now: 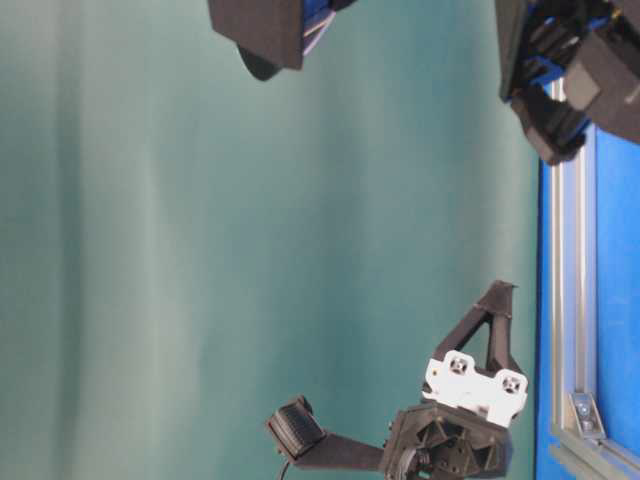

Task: Insert the wire through the string loop located on the right side.
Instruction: 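Lift the cable and move the right gripper right, away from the frame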

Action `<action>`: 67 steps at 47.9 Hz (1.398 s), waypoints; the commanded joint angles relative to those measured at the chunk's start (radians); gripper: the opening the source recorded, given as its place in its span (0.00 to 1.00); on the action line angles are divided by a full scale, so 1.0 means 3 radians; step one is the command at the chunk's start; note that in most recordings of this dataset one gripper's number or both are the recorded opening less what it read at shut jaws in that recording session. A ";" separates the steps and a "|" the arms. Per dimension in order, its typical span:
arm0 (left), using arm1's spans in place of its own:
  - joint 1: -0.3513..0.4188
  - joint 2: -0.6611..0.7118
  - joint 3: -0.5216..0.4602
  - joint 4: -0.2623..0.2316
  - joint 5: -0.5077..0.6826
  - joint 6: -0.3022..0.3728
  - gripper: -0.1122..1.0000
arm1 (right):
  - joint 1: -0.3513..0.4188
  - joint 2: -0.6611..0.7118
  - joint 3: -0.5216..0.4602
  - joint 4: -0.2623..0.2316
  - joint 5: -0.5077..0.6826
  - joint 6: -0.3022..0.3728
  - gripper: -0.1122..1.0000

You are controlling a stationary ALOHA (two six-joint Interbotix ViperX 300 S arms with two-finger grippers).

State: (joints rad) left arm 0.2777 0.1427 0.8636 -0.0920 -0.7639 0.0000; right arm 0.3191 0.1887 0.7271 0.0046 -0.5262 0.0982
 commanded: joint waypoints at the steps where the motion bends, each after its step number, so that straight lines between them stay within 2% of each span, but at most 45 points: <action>1: 0.0005 -0.0107 -0.0026 0.0010 0.0000 -0.0005 0.10 | 0.0000 -0.0107 -0.0031 0.0005 -0.0010 0.0000 0.07; 40: -0.0010 -0.0107 -0.0026 0.0010 0.0005 -0.0015 0.10 | 0.0000 -0.0143 0.0046 0.0005 -0.0010 0.0000 0.07; 55: -0.0020 -0.0107 -0.0031 0.0010 0.0005 -0.0020 0.10 | 0.0026 -0.0476 0.0527 0.0046 -0.0031 0.0010 0.07; 67: -0.0031 -0.0107 -0.0031 0.0010 -0.0010 -0.0020 0.10 | 0.0031 -0.0941 0.1099 0.0189 -0.0031 0.0010 0.07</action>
State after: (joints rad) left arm 0.2730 0.1427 0.8621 -0.0920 -0.7578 -0.0046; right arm 0.3221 -0.0291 1.0186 0.0506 -0.5262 0.1012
